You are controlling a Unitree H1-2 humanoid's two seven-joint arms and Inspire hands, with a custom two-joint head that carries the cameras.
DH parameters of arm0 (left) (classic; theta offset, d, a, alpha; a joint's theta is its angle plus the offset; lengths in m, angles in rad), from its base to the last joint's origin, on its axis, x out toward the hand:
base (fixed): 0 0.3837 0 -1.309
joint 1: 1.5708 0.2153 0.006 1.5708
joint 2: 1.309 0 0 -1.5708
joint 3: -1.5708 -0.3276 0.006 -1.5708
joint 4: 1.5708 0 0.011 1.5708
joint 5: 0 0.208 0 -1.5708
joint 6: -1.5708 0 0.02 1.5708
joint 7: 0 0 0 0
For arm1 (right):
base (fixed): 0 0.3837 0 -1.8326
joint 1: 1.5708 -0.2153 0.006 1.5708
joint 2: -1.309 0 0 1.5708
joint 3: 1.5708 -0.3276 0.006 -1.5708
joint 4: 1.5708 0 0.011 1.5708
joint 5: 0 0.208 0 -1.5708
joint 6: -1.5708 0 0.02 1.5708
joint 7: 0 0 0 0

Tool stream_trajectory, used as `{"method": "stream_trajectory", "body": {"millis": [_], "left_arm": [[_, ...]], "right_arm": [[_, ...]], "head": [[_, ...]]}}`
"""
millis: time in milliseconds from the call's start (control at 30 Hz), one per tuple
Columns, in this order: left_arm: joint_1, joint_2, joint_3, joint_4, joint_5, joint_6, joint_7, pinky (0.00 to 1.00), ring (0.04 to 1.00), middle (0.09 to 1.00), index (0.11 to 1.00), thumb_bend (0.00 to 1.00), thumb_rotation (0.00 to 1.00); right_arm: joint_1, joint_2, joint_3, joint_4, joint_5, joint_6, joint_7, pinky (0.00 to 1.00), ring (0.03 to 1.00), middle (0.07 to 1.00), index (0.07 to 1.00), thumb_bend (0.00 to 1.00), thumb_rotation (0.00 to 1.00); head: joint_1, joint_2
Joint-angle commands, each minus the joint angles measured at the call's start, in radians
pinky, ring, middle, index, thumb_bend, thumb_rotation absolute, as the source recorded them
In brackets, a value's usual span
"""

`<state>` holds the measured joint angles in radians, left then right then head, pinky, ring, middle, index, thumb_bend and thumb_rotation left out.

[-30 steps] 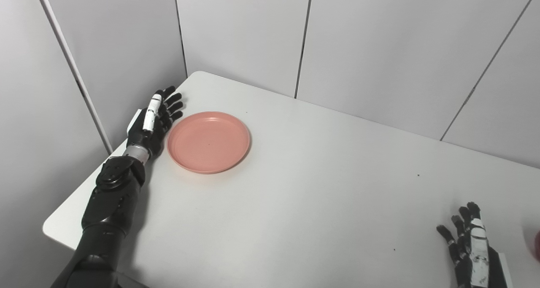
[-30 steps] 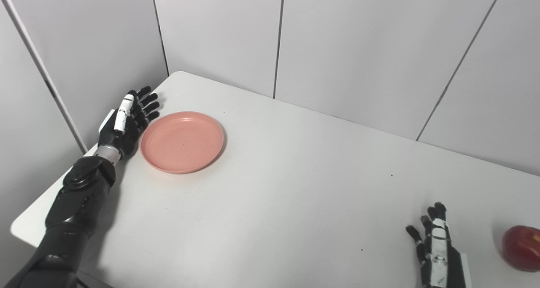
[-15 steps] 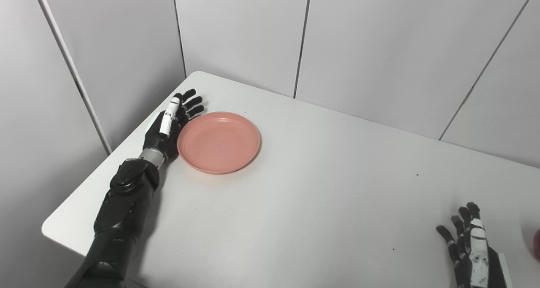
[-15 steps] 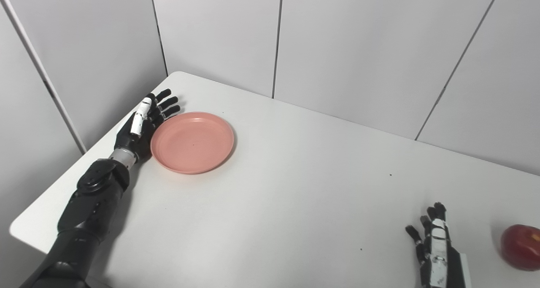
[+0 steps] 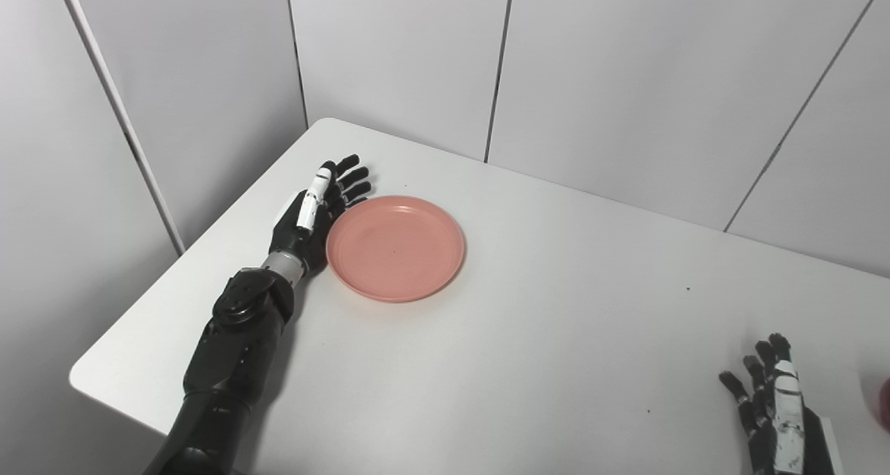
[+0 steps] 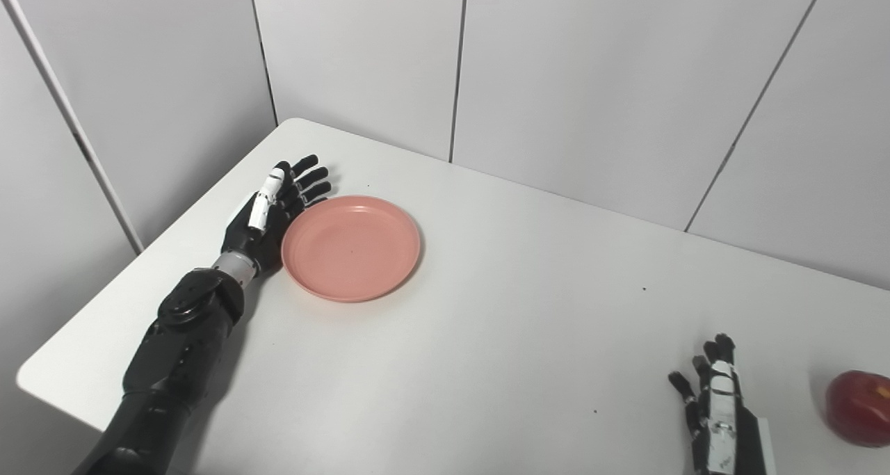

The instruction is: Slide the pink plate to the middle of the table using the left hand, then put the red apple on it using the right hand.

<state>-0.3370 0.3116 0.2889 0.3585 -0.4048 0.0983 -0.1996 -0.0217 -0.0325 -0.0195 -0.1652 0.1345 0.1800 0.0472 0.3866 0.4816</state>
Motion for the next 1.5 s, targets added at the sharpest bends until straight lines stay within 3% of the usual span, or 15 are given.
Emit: {"method": "stream_trajectory", "body": {"millis": [0,367,567,1067,1467], "left_arm": [[-0.002,-0.007,-0.020,0.008,0.009,0.035,-0.004,0.92,0.910,0.910,0.890,0.28,1.00],[-0.032,-0.046,-0.057,0.061,0.019,0.027,-0.005,0.92,0.907,0.904,0.883,0.26,1.00],[-0.043,-0.072,-0.068,0.095,0.022,0.018,-0.013,0.91,0.901,0.898,0.883,0.31,1.00],[-0.042,-0.125,-0.098,0.111,0.020,0.010,-0.040,0.93,0.912,0.909,0.893,0.30,1.00],[-0.042,-0.159,-0.114,0.127,0.030,0.014,-0.041,0.89,0.888,0.886,0.867,0.31,1.00]], "right_arm": [[-0.011,0.000,-0.001,-0.029,-0.004,-0.007,0.000,1.00,1.000,1.000,1.000,0.11,1.00],[-0.012,0.011,-0.002,-0.028,0.005,-0.009,-0.002,1.00,1.000,1.000,1.000,0.11,1.00],[-0.010,0.015,-0.005,-0.031,0.009,-0.003,-0.003,1.00,1.000,1.000,1.000,0.13,1.00],[-0.012,0.010,-0.004,-0.019,-0.009,-0.029,-0.004,1.00,1.000,1.000,1.000,0.13,1.00],[-0.014,0.014,-0.001,-0.017,-0.027,-0.030,-0.014,1.00,1.000,0.998,0.995,0.14,1.00]], "head": [[0.001,0.000],[-0.005,0.004],[-0.009,0.012],[-0.019,0.027],[-0.044,0.040]]}}
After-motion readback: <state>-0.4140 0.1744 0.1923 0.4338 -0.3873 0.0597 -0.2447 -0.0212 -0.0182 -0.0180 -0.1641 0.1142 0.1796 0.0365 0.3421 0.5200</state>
